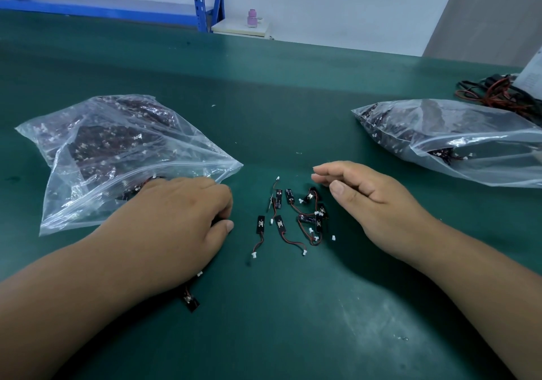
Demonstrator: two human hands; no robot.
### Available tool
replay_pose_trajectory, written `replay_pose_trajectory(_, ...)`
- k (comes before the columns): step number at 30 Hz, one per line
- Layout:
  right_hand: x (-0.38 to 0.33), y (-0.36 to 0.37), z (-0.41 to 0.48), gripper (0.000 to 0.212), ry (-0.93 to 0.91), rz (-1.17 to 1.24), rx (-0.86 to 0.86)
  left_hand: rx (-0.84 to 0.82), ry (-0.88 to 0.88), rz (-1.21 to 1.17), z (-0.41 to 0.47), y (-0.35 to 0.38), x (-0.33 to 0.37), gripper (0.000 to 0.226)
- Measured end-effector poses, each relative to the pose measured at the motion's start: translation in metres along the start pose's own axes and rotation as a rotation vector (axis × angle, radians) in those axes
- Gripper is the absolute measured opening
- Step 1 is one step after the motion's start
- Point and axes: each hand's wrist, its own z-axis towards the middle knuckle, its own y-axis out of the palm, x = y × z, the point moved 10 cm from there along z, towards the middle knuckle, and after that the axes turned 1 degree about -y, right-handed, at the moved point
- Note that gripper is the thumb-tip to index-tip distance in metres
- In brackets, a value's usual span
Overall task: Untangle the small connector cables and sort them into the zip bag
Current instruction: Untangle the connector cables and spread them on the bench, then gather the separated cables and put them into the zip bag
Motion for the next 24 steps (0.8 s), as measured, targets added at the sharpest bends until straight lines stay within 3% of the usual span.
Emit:
replay_pose_trajectory(2, -0.004, 0.005, -0.001, 0.032, 0.007, -0.038, -0.057, 0.001, -0.004, -0.008, 0.000, 0.000, -0.001, 0.018)
replay_pose_trajectory(6, -0.018, 0.037, -0.006, 0.092, 0.032, -0.291, -0.232, 0.005, -0.005, 0.002, 0.001, 0.001, -0.002, 0.019)
replay_pose_trajectory(9, -0.029, 0.073, -0.006, 0.110, 0.021, -0.584, -0.294, 0.012, 0.000, 0.020, 0.001, 0.001, -0.001, 0.019)
replay_pose_trajectory(12, -0.036, 0.088, 0.006, 0.092, 0.025, -0.660, -0.231, 0.005, 0.004, 0.019, 0.002, 0.002, -0.001, 0.019)
replay_pose_trajectory(16, -0.047, 0.087, 0.022, 0.040, -0.054, -0.690, -0.104, -0.001, -0.003, 0.021, 0.002, 0.002, -0.001, 0.017)
replay_pose_trajectory(18, -0.049, 0.082, 0.025, 0.023, -0.089, -0.672, -0.074, -0.003, -0.001, 0.026, 0.002, 0.002, -0.001, 0.016)
replay_pose_trajectory(20, -0.045, 0.071, 0.025, 0.017, -0.094, -0.699, -0.073, -0.007, 0.001, 0.017, 0.001, 0.001, 0.000, 0.016)
replay_pose_trajectory(24, -0.032, 0.044, 0.023, 0.025, -0.040, -0.843, -0.086, -0.009, 0.005, 0.002, 0.000, -0.001, 0.002, 0.015)
